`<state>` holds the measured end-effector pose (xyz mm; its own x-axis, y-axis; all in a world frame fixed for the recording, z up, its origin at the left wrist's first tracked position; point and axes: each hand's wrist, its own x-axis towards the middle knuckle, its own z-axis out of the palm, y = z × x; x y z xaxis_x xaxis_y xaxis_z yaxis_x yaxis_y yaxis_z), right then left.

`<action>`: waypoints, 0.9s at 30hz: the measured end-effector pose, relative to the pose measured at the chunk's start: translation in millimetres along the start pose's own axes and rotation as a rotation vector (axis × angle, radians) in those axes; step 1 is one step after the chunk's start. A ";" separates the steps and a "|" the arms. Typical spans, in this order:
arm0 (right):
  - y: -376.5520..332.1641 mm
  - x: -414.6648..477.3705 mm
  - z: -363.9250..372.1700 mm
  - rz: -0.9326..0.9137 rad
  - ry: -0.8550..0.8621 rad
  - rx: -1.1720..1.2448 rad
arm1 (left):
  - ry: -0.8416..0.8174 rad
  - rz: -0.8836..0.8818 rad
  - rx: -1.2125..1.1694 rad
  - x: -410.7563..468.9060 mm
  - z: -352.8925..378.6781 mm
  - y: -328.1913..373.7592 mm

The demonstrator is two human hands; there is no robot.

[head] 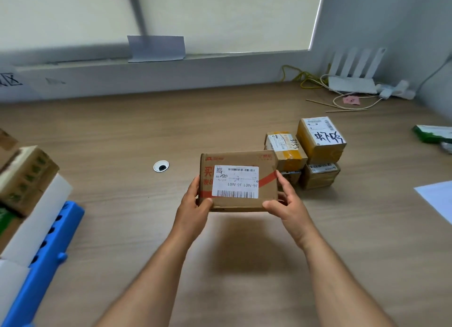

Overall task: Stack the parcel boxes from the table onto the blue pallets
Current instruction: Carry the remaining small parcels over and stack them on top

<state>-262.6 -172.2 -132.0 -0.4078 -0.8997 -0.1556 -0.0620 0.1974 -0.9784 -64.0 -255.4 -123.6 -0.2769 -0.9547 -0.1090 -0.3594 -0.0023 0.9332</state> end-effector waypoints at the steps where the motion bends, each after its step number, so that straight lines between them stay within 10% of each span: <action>1: -2.8 -7.8 -3.9 -0.012 0.001 -0.008 | 0.002 0.022 0.003 -9.0 -1.6 4.6; 27: -81.0 -109.4 -32.3 -0.268 -0.043 0.180 | 0.034 0.377 0.076 -103.4 -73.0 85.8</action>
<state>-242.4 -77.2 -31.3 -0.3595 -0.9267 0.1093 0.0012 -0.1176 -0.9931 -1.2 -178.6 -7.3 -0.3733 -0.8936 0.2493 -0.3037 0.3716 0.8773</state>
